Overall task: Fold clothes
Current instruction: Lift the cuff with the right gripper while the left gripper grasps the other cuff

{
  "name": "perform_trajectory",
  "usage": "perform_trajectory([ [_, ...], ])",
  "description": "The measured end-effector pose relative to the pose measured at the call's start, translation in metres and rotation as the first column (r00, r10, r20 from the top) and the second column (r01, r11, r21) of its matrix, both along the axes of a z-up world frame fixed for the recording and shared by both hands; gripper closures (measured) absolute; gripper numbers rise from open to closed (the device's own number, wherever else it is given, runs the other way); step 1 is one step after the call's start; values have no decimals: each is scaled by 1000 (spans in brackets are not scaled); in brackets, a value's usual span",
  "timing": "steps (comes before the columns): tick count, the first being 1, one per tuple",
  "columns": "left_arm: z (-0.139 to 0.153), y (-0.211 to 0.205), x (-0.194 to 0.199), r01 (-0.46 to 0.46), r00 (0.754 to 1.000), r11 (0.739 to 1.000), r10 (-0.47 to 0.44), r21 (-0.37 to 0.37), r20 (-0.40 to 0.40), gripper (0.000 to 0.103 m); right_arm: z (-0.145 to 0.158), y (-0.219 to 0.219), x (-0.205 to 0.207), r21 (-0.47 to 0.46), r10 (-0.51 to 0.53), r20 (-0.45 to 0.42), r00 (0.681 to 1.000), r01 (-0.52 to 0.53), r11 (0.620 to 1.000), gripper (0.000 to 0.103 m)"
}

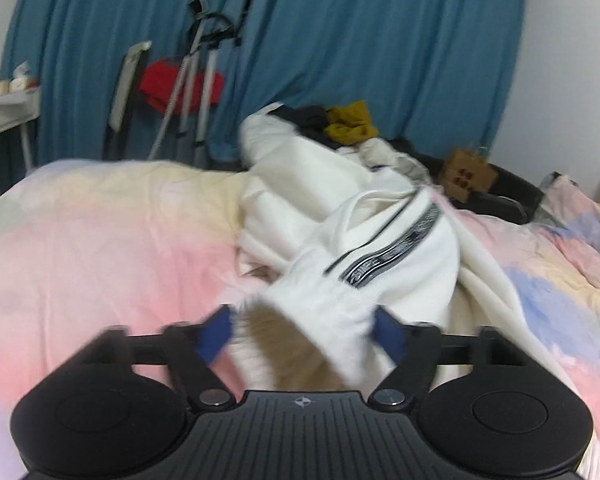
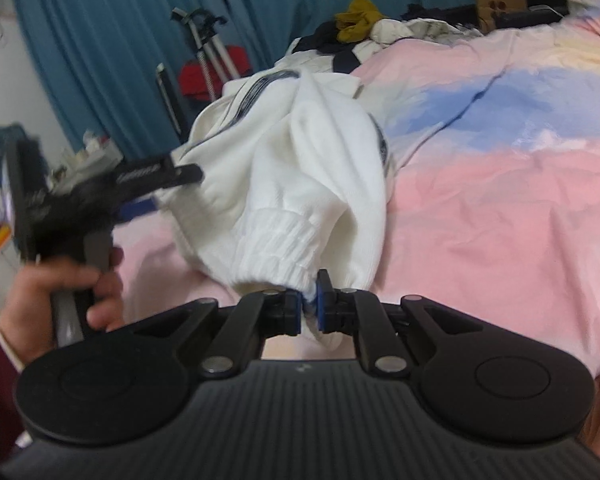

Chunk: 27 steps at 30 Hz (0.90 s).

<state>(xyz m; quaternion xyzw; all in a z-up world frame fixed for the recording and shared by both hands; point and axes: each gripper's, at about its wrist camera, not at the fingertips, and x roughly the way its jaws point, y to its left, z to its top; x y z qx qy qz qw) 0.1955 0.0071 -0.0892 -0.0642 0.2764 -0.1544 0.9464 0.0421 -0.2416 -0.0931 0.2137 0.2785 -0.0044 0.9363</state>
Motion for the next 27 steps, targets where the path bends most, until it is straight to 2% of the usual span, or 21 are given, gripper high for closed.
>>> perform_trajectory([
  [2,3,13,8,-37,999,999,36,-38,-35,69,3,8,0,10,17,8,1000,-17,1000,93],
  [5,21,45,13,-80,996,984,74,-158,-44,79,16,30,-1,-13,60,57,997,-59,998,93],
  [6,32,56,14,-92,996,978,87,-188,-36,85,21,39,1,-7,82,70,994,-82,997,93],
  [8,63,79,14,-104,994,967,110,-231,11,89,32,61,5,18,128,109,986,-131,991,93],
  [10,96,102,16,-113,988,966,134,-234,75,90,43,85,10,50,175,158,972,-185,981,92],
  [14,161,156,33,-150,969,965,187,-213,163,90,60,152,33,114,287,260,922,-325,939,92],
  [16,189,178,45,-199,953,966,230,-163,197,90,65,186,47,136,346,292,892,-396,908,92],
  [18,201,202,62,-254,938,962,270,-102,218,90,68,219,63,152,401,317,859,-464,873,92],
  [21,191,239,102,-345,922,938,347,-38,174,89,63,253,90,166,469,318,824,-536,828,92],
  [23,163,263,128,-397,912,918,394,1,116,89,51,267,110,183,502,282,818,-559,808,92],
  [27,95,304,176,-456,887,886,460,78,-33,89,16,286,145,212,547,147,824,-567,796,92],
])
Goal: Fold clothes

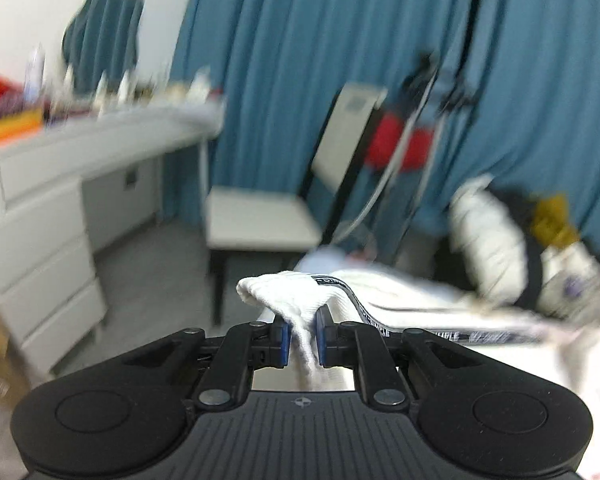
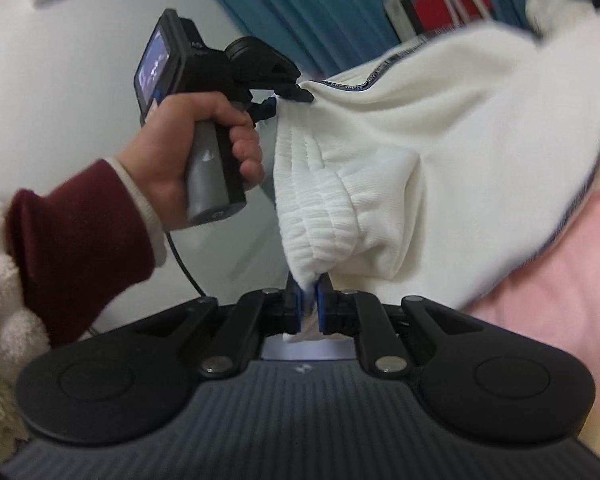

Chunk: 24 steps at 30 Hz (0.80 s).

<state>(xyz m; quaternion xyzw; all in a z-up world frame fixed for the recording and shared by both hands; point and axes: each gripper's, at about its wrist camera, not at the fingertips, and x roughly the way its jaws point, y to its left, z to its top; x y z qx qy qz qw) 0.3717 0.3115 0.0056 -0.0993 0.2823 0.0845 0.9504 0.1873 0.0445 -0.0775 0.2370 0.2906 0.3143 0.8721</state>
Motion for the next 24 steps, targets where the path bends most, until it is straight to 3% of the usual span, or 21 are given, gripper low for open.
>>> perform_trajectory([
  [4,-55,20,23,-18,995,1000,17,-14,-100,88,-15,9,8,-16,55,-28,998,-55,998,90],
  [11,-48,37,-10,32,998,999,-34,-44,-48,78,13,7,-11,-103,81,74,994,-74,992,88],
  [13,-43,37,-31,38,998,998,-40,-42,-45,69,14,5,-22,-73,80,62,995,-75,994,74],
  [14,-38,37,-42,48,998,998,-50,-44,-33,59,15,4,-25,-64,91,65,994,-87,994,69],
  [16,-29,38,-67,56,998,998,-56,-39,-7,47,23,3,-36,-67,106,99,989,-100,993,25],
  [17,-24,38,-80,54,999,998,-54,-34,5,41,28,1,-45,-67,102,125,987,-94,993,17],
  [24,18,10,-172,106,990,993,-101,-50,93,26,64,-31,-70,-151,86,202,976,-56,987,16],
])
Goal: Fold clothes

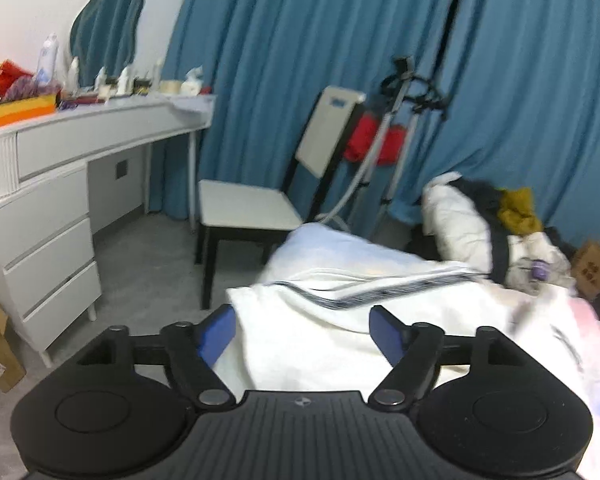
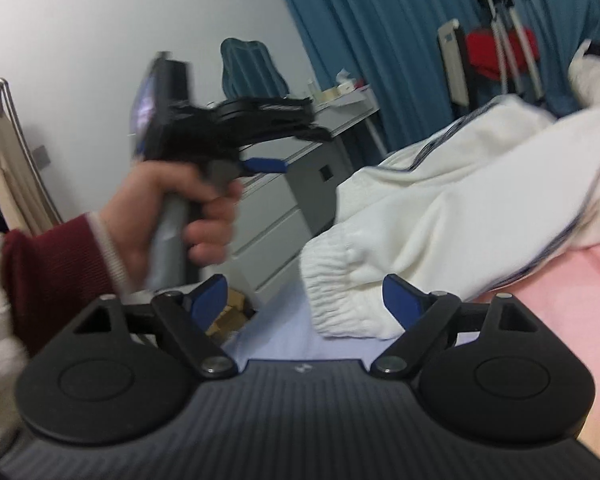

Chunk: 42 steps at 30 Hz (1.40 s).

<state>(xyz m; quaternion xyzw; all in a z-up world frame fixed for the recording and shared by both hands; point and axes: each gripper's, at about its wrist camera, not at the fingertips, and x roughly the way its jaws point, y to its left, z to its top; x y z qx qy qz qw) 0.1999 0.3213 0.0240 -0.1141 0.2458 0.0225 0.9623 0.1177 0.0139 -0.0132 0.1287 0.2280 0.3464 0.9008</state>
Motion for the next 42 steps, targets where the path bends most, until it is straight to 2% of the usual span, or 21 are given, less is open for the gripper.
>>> perform_trajectory([
  [2,9,-20,-26,30,999,1000,-30,-9,34,22,4,-18,-5,-18,-27,26,999,27,999,16],
  [7,17,-85,-81,88,993,996,-86,-22,78,20,19,-62,-4,-56,-116,88,989,121,991,16],
  [12,19,-163,-126,189,973,980,-195,58,124,19,33,-126,-19,-91,-220,138,966,233,968,17],
  [14,17,-191,-144,248,956,966,-255,70,145,19,36,-152,-22,-104,-261,147,954,277,955,17],
  [17,10,-226,-166,307,936,951,-310,45,165,19,38,-190,-31,-140,-320,180,930,346,928,17],
  [19,0,-244,-177,332,926,943,-333,39,176,19,43,-217,-38,-162,-368,206,906,403,901,17],
  [21,-9,-263,-178,354,919,933,-360,64,161,19,44,-241,-45,-153,-424,211,881,458,875,17],
  [25,-17,-301,-156,381,908,908,-403,172,113,19,37,-282,-50,-78,-530,159,833,546,834,17],
  [29,-26,-334,-97,390,906,877,-420,281,51,19,21,-305,-44,-25,-587,78,806,590,807,17],
  [33,-40,-365,-15,378,917,852,-399,362,-19,19,-1,-316,-23,-62,-587,59,807,590,805,17],
  [35,-53,-379,24,388,919,852,-388,353,-73,19,-12,-322,-10,-94,-590,64,805,593,800,17],
  [38,-72,-396,76,377,925,847,-367,376,-102,19,-27,-332,11,-131,-611,54,790,612,780,17],
  [42,-97,-418,134,356,934,807,-328,471,-144,21,-53,-347,41,-98,-617,-27,787,612,785,17],
])
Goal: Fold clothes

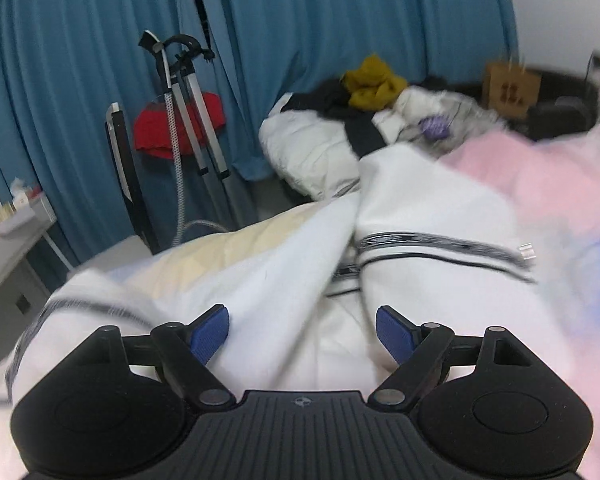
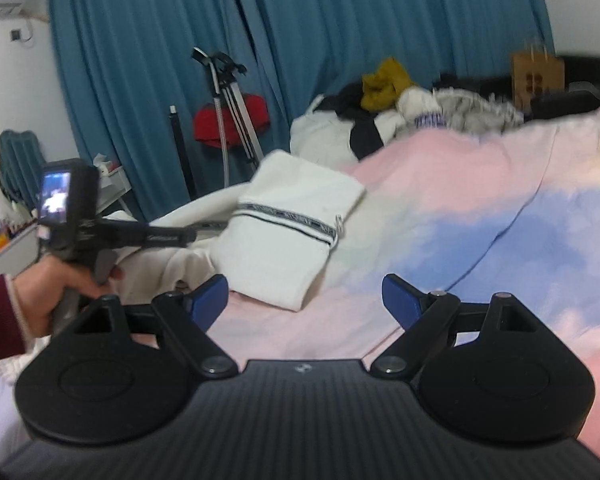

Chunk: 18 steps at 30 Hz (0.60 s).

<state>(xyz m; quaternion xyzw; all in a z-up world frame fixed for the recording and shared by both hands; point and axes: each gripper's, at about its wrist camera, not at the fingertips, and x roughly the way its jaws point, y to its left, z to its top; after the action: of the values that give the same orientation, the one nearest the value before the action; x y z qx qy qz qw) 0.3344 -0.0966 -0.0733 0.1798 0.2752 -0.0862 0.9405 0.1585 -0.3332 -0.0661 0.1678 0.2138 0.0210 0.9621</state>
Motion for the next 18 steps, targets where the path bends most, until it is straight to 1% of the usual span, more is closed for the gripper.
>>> perform_trajectory([
  [1,-4,-6,14,-12,1000,1000,12,25,0,23,-8,-3,7,16,-5,-21,1000,5,1000,17],
  [2,-8,-10,27,-20,1000,999,20,41,-2,29,-15,-5,14,30,-5,-42,999,6,1000,17],
  [3,-10,-15,39,-27,1000,998,28,58,-5,38,-22,-7,19,44,2,-58,998,0,999,17],
  [4,-13,-19,50,-37,999,996,38,76,-9,45,-28,-8,23,54,9,-70,998,-5,999,17],
  [5,-13,-20,56,-40,999,996,41,80,-12,63,-32,-8,27,63,15,-80,997,-10,998,17],
  [6,-13,-23,62,-42,999,996,44,75,-16,79,-34,-8,29,68,19,-80,997,-14,998,17],
  [8,-4,-23,60,-48,999,998,48,31,-12,92,-36,-7,29,70,25,-78,997,-20,997,17],
  [9,3,-23,55,-41,999,999,41,9,-5,95,-37,-6,28,72,29,-75,997,-23,997,17],
  [10,9,-25,48,-26,1000,1000,26,-8,0,96,-36,-5,26,74,31,-71,997,-26,997,17],
  [12,25,-30,21,25,999,999,-24,-24,28,97,-33,-4,21,78,31,-58,998,-27,997,17],
  [15,53,-36,-36,111,990,992,-105,-61,90,97,-21,-4,15,89,25,-34,999,-22,996,17],
  [18,78,-35,-101,190,978,973,-176,-132,115,97,-9,-5,1,120,19,3,1000,-19,993,17],
])
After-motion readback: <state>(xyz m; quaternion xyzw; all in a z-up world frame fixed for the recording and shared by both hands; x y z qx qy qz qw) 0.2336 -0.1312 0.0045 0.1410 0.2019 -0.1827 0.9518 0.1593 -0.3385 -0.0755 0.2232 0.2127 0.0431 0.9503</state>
